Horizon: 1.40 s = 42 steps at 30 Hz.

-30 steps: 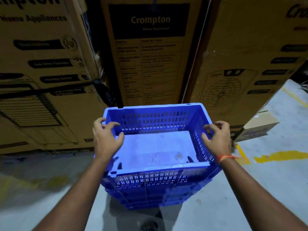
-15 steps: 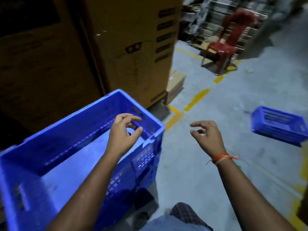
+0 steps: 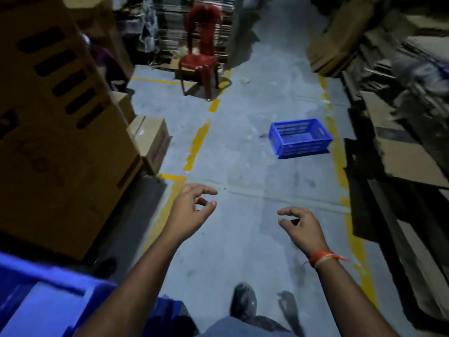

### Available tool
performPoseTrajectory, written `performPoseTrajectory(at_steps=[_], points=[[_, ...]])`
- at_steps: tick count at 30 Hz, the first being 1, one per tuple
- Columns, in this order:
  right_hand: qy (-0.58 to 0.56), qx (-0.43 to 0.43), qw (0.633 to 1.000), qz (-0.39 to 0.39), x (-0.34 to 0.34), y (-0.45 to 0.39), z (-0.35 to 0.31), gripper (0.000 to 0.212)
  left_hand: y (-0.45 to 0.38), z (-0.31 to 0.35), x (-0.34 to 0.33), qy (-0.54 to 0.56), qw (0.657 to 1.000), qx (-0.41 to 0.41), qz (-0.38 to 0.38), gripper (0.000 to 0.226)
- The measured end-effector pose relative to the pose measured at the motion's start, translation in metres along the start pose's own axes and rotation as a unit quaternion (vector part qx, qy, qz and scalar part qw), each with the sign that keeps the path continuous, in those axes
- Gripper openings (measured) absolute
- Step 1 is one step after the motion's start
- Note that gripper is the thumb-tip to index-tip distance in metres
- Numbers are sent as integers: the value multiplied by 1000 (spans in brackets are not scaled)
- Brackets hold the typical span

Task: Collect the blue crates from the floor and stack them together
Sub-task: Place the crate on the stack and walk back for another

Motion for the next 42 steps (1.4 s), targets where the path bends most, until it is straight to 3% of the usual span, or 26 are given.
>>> performPoseTrajectory(at_steps=[10,18,25,32,42], points=[[-18,-26,999,27,74,-118,36,21,-159,25,-80,-8,995,0,-98,21],[-59,-96,993,33,78,-223,61,20,-300,6,-100,-5,989,26,-145,18],[-62,-151,984,73,104,-362,67,23,-476,-15,-94,-9,980,18,-197,20],[-76,-168,971,151,162,-504,38,22,-672,7,-68,-50,977,-26,-208,19],[-116,-224,948,192,210,-695,101,18,-921,20,-140,-67,946,-65,-310,23]])
Point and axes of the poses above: each hand's wrist, its own y-axis away from the middle knuckle, its own x-axis out of the back of the hand, z = x × y, the point moved 3 cm from there along -y, towards the middle knuckle, and after that the axes turned 7 degrees about -z, right-handed, at the moved point
